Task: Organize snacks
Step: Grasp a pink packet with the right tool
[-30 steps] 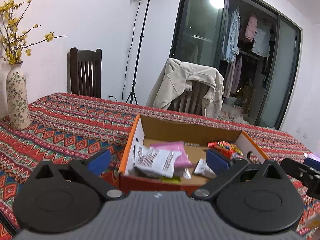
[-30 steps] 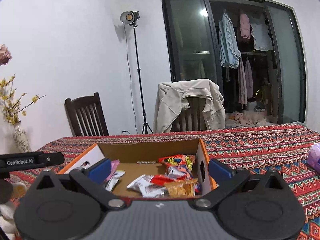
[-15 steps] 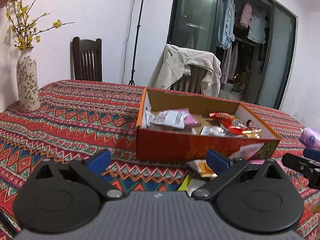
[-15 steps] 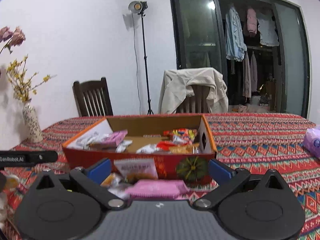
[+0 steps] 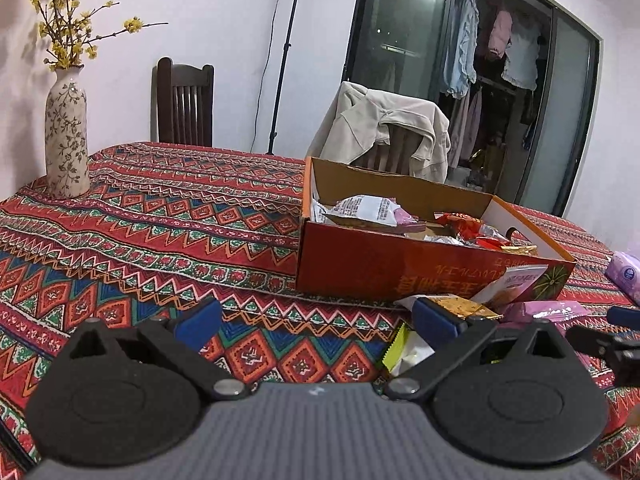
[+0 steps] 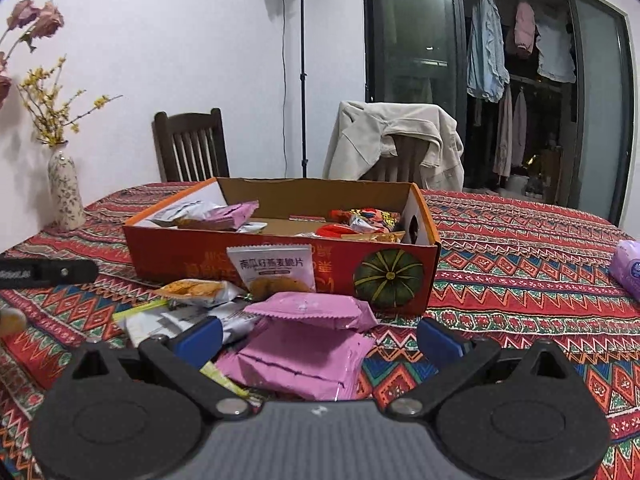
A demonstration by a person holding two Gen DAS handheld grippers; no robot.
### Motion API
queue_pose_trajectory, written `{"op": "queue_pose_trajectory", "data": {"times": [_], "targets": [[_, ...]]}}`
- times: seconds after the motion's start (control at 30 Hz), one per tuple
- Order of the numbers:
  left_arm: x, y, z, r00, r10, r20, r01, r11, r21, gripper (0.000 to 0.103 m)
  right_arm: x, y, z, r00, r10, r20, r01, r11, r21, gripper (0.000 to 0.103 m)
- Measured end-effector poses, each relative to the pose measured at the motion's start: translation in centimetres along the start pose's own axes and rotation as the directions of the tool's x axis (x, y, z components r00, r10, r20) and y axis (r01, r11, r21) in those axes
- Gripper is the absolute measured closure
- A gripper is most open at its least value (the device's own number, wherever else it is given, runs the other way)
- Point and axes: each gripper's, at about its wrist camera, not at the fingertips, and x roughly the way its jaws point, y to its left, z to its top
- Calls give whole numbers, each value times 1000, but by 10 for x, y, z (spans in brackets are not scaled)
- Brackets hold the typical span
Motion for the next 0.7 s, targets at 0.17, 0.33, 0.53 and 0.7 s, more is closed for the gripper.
{"op": "queue_pose_trajectory", "data": {"times": [0.17, 0.33, 0.53, 0.7], "targets": [[0, 6, 0, 1000, 1, 4, -1, 1000, -28, 0, 29, 7, 10, 998, -33, -46, 33, 999, -7, 0], [-1, 7, 0, 1000, -3, 8, 3, 999, -36, 0, 61, 11, 17, 994, -50, -101, 52, 999, 12, 0], [0, 12, 0, 1000, -3, 5, 4, 998, -64, 0, 81, 4, 17, 988, -54, -148, 63, 996, 60, 15], [-1, 14, 0, 1000, -9, 8, 9, 997, -75, 0, 78, 2, 14, 990, -31, -136, 42, 996, 74, 27]]}}
